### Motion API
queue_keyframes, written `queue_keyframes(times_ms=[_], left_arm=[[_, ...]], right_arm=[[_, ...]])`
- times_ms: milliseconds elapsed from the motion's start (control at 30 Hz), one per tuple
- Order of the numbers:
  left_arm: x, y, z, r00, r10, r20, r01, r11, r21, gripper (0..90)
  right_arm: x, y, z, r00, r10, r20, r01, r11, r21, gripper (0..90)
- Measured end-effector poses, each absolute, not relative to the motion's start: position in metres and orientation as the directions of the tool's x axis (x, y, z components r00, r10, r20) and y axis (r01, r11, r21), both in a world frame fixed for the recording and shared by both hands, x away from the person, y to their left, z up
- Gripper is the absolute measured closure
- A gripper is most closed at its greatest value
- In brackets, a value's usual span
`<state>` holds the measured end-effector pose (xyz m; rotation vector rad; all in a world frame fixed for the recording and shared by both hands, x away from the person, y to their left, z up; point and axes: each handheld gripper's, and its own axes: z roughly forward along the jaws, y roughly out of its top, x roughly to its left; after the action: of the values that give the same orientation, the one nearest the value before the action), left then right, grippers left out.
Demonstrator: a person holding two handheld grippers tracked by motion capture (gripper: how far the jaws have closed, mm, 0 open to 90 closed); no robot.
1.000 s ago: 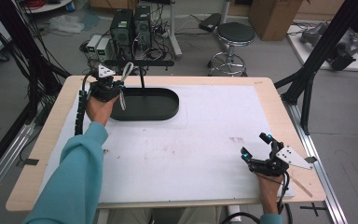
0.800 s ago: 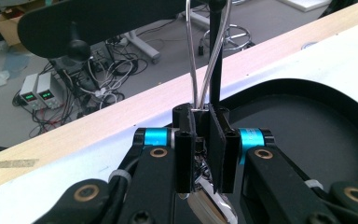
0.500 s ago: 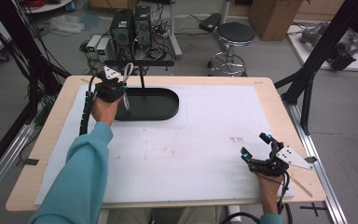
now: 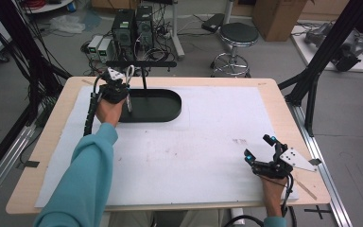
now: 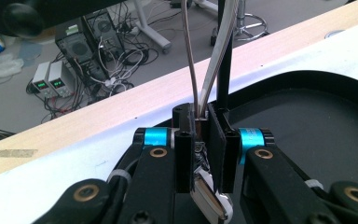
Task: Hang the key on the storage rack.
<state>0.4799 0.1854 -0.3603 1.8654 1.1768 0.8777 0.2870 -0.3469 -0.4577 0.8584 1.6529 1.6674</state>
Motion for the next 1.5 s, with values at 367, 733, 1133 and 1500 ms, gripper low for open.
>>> queue_keyframes(times_ms=[367, 733, 1133, 1500], left_arm=[[0.482, 0.183, -0.363, 0.368, 0.915, 0.164, 0.381, -0.309, 0.871, 76.1], [0.478, 0.190, -0.359, 0.449, 0.887, 0.112, 0.344, -0.287, 0.894, 48.4], [0.416, 0.229, -0.360, 0.729, 0.682, -0.067, 0.219, -0.138, 0.966, 1.7], [0.317, 0.281, -0.399, 0.772, 0.635, -0.010, 0.072, -0.072, 0.995, 1.7]], right_arm=[[0.287, -0.347, -0.458, -0.587, 0.809, 0.021, 0.012, -0.017, 1.000, 3.4], [0.287, -0.347, -0.458, -0.588, 0.809, 0.020, 0.014, -0.015, 1.000, 3.4], [0.287, -0.347, -0.458, -0.589, 0.808, 0.023, 0.017, -0.016, 1.000, 3.4], [0.287, -0.347, -0.458, -0.589, 0.808, 0.020, 0.016, -0.013, 1.000, 3.4]])
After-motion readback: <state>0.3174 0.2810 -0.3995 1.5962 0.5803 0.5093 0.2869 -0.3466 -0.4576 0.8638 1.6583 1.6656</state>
